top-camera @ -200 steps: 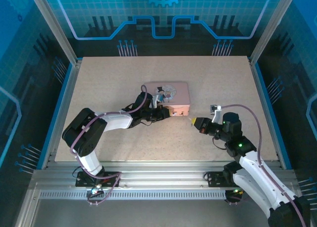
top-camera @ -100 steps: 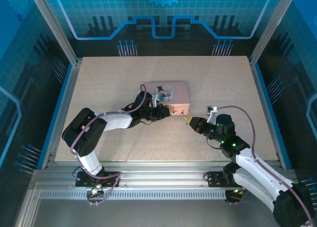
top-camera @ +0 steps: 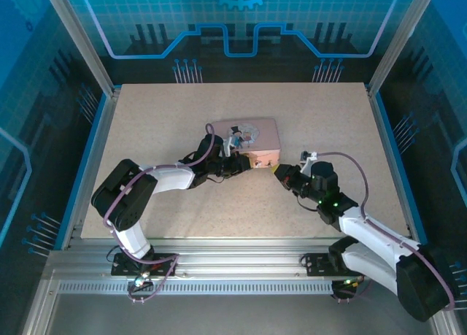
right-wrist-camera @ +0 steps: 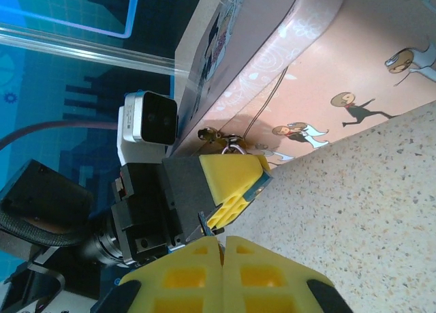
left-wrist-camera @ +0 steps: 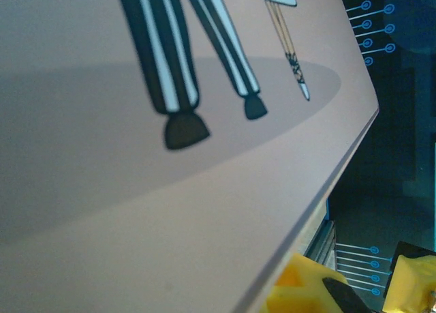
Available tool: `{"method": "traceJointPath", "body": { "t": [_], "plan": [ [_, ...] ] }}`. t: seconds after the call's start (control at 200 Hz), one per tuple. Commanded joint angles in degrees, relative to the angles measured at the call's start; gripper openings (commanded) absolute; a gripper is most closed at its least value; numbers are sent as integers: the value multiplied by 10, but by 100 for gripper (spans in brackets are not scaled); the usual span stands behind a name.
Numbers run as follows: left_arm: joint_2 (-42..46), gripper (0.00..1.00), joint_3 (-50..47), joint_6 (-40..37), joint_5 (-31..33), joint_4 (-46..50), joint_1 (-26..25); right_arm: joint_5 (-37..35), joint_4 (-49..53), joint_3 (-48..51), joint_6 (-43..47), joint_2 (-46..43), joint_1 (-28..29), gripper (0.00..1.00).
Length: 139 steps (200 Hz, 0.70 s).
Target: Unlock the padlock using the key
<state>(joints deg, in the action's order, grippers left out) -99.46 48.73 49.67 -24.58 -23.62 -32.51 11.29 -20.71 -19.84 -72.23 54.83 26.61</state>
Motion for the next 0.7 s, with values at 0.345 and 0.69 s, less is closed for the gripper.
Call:
{"method": "traceJointPath", "body": {
  "t": [0.345, 0.69],
  "plan": [
    [6, 0, 18, 31, -28, -46, 6, -51, -133, 32, -40, 92, 43, 0],
    [4, 0, 17, 37, -27, -52, 6, -39, -190, 16, -51, 164, 45, 0]
  ]
}}
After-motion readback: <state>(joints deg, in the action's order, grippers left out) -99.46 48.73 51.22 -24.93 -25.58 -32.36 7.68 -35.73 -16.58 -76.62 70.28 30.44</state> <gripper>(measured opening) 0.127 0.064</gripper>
